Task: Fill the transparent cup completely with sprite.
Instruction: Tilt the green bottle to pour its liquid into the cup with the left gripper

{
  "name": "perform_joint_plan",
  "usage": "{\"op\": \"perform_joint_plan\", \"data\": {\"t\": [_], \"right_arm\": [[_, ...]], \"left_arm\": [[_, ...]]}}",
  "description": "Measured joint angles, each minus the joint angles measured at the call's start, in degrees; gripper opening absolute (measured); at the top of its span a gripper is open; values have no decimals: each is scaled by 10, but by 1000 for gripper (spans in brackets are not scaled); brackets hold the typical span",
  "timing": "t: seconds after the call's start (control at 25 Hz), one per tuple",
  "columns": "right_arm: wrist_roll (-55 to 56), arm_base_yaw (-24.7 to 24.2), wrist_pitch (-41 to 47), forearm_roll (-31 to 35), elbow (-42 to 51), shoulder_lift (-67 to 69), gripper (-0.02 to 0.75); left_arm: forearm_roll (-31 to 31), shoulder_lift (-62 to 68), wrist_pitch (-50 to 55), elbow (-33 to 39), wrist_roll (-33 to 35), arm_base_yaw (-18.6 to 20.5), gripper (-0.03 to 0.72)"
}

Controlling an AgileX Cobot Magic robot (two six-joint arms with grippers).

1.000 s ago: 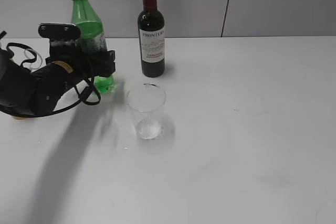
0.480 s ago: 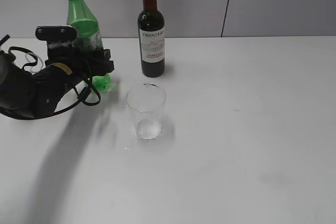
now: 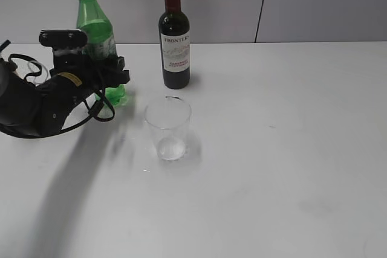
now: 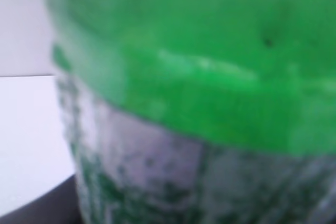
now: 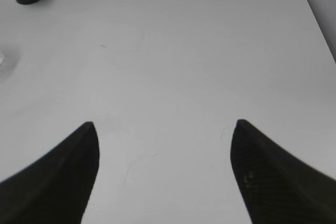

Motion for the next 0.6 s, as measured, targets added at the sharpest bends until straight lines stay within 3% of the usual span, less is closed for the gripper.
{"op": "perform_joint_plan", "data": {"t": [0.4,0.6], "right_arm": [[0,0,0,0,0,0,591],[0,0,0,0,0,0,591]], "left_arm": [[-138,-83,-12,51,142,-45,458],[-160,-112,-39,100,161,-74,458]]}}
